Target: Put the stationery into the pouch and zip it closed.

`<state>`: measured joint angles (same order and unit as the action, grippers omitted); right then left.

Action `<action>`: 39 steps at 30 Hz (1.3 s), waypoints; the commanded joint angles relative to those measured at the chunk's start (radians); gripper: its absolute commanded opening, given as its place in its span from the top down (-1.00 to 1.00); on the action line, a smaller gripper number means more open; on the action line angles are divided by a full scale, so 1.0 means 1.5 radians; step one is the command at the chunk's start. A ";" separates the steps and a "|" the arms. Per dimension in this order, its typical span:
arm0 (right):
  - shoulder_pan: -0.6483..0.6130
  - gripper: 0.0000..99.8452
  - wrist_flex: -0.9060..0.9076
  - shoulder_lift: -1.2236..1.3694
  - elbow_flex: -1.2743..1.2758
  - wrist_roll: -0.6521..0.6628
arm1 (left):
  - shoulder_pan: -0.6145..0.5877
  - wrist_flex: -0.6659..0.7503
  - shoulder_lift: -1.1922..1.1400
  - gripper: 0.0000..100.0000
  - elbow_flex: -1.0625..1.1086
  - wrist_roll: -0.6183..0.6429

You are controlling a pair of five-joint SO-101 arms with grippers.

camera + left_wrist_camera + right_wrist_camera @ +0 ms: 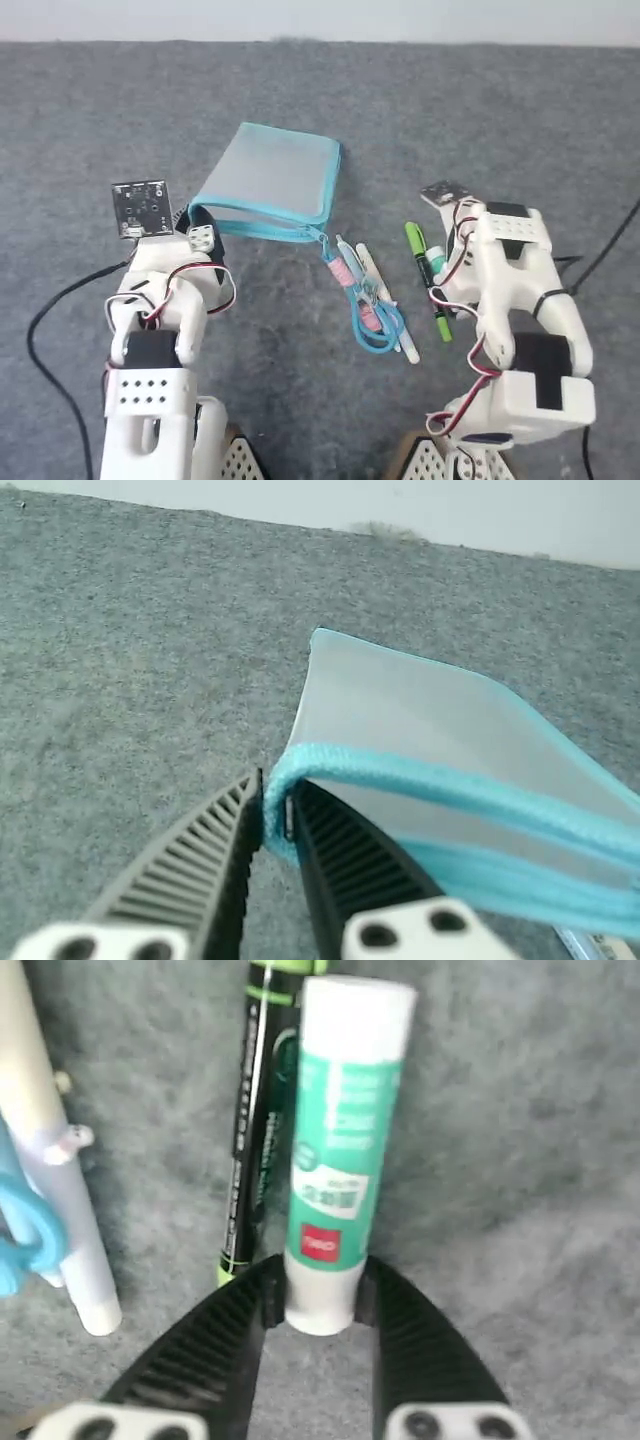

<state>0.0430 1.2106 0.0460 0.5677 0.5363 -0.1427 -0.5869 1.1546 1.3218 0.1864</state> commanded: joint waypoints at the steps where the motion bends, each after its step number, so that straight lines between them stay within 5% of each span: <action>1: 0.014 0.97 -0.007 -0.015 -0.002 0.005 | 0.039 0.013 0.001 0.98 0.006 0.009; 7: 0.021 0.98 0.022 -0.093 0.001 -0.003 | 0.090 0.075 -0.003 0.98 0.047 -0.012; 15: -0.048 0.98 0.181 -0.410 0.023 -0.003 | 0.153 0.117 -0.003 0.98 0.075 -0.024; 23: -0.253 0.98 0.349 -0.655 -0.002 -0.043 | 0.155 0.117 -0.003 0.98 0.074 -0.023; 29: -0.410 0.98 0.333 -0.583 -0.030 -0.096 | 0.155 0.117 -0.002 0.98 0.074 -0.023; 39: -0.418 0.98 0.365 -0.242 -0.305 -0.127 | 0.187 0.117 0.000 0.98 0.074 -0.027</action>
<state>-0.5708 1.7261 -0.4358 0.2700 0.3644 0.1243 -0.4457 1.1546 1.4523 0.1557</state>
